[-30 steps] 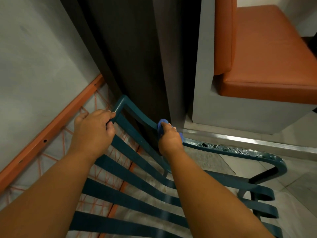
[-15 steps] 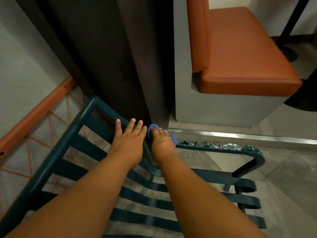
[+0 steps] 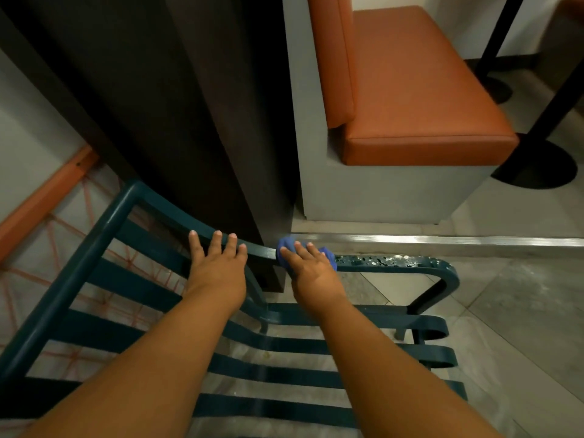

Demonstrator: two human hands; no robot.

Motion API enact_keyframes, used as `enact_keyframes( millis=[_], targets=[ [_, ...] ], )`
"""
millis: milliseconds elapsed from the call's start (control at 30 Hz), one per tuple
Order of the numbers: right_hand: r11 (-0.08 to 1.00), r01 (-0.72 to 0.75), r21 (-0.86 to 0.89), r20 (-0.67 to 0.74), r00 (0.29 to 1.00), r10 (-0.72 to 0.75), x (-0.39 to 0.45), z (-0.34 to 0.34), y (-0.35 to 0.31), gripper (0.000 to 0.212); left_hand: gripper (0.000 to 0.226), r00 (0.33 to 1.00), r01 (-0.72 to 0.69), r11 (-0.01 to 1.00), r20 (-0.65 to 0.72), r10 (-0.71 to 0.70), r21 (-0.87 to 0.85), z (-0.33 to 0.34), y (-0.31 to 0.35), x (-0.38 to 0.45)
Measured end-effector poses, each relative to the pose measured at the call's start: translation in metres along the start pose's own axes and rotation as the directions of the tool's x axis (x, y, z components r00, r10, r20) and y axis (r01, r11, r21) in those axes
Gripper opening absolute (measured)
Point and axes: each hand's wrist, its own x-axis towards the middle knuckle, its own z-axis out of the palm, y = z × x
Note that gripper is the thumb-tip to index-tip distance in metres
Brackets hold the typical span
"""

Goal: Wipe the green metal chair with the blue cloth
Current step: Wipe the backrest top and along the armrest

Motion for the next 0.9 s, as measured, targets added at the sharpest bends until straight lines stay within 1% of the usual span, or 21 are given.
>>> enact_keyframes(
  millis=[33,67,133,200,233,267,333,400,433,467,567,600,633,667,700,767,800,833,900],
  targets=[
    [1.0,0.016,-0.006,0.014,1.0,-0.016,-0.003,-0.001,0.009,0.076,0.086,1.0,0.0,1.0,-0.002,0.0,0.003,0.0,0.0,0.001],
    [1.0,0.001,-0.006,0.018,1.0,-0.001,-0.004,-0.004,0.017,0.075,0.087,1.0,-0.001,1.0,-0.005,0.001,0.003,0.001,-0.001,0.001],
    [0.995,-0.104,-0.006,-0.021,0.994,0.104,-0.002,-0.008,0.021,0.07,0.088,1.0,-0.007,1.0,-0.004,0.007,0.001,0.002,-0.001,0.002],
    [0.976,-0.219,0.0,-0.055,0.974,0.219,0.003,-0.009,0.01,0.067,0.088,1.0,-0.005,1.0,-0.001,0.005,-0.01,0.004,0.001,0.002],
    [0.971,-0.238,0.018,-0.055,0.969,0.239,0.006,-0.009,0.002,0.068,0.088,1.0,-0.001,1.0,-0.001,0.001,-0.017,0.005,0.002,0.002],
    [0.974,-0.223,0.036,-0.052,0.973,0.225,0.006,-0.007,-0.005,0.07,0.089,1.0,0.003,1.0,-0.001,-0.003,-0.023,0.005,0.003,0.003],
    [0.991,-0.12,0.052,-0.026,0.992,0.121,0.003,-0.002,-0.01,0.077,0.09,1.0,0.009,0.999,-0.003,-0.009,-0.037,0.006,0.006,0.003],
    [0.999,-0.021,0.042,-0.004,1.0,0.021,-0.004,0.0,0.001,0.078,0.088,1.0,0.008,0.999,-0.015,-0.009,-0.051,0.008,0.006,0.003],
    [0.999,-0.009,0.037,-0.003,1.0,0.009,-0.007,-0.001,0.011,0.077,0.088,1.0,0.006,0.998,-0.019,-0.007,-0.058,0.008,0.006,0.003],
    [0.999,-0.03,0.035,-0.008,1.0,0.031,-0.009,-0.003,0.018,0.075,0.088,1.0,0.004,0.998,-0.02,-0.005,-0.063,0.009,0.005,0.004],
    [0.973,-0.228,0.029,-0.045,0.972,0.23,-0.005,-0.008,0.02,0.073,0.09,1.0,-0.008,0.998,-0.017,0.007,-0.068,0.012,0.004,0.004],
    [0.962,-0.271,0.037,-0.062,0.96,0.273,0.0,-0.008,0.014,0.072,0.09,1.0,-0.011,0.998,-0.018,0.01,-0.07,0.012,0.004,0.004],
    [0.959,-0.28,0.049,-0.071,0.957,0.283,0.004,-0.006,0.006,0.072,0.091,1.0,-0.01,0.998,-0.021,0.009,-0.07,0.013,0.005,0.005],
    [0.967,-0.249,0.057,-0.073,0.965,0.253,0.007,-0.003,0.0,0.073,0.092,1.0,-0.005,0.998,-0.023,0.004,-0.067,0.013,0.006,0.005],
    [0.98,-0.189,0.058,-0.076,0.978,0.193,0.007,0.0,-0.002,0.075,0.093,1.0,0.0,0.998,-0.022,-0.001,-0.066,0.014,0.006,0.005],
    [0.998,-0.057,0.04,-0.074,0.995,0.059,0.001,0.001,0.007,0.075,0.094,1.0,0.002,0.997,-0.02,-0.004,-0.072,0.014,0.006,0.004],
    [1.0,-0.018,0.024,-0.074,0.997,0.02,-0.004,-0.002,0.016,0.074,0.095,1.0,0.002,0.997,-0.023,-0.003,-0.078,0.015,0.005,0.004],
    [1.0,-0.007,0.006,-0.07,0.998,0.007,-0.009,-0.005,0.028,0.073,0.095,1.0,-0.001,0.997,-0.024,-0.001,-0.08,0.015,0.004,0.004],
    [0.998,-0.062,-0.026,-0.086,0.995,0.059,-0.018,-0.011,0.048,0.073,0.095,1.0,-0.009,0.997,-0.017,0.007,-0.081,0.015,0.003,0.005]
  ],
)
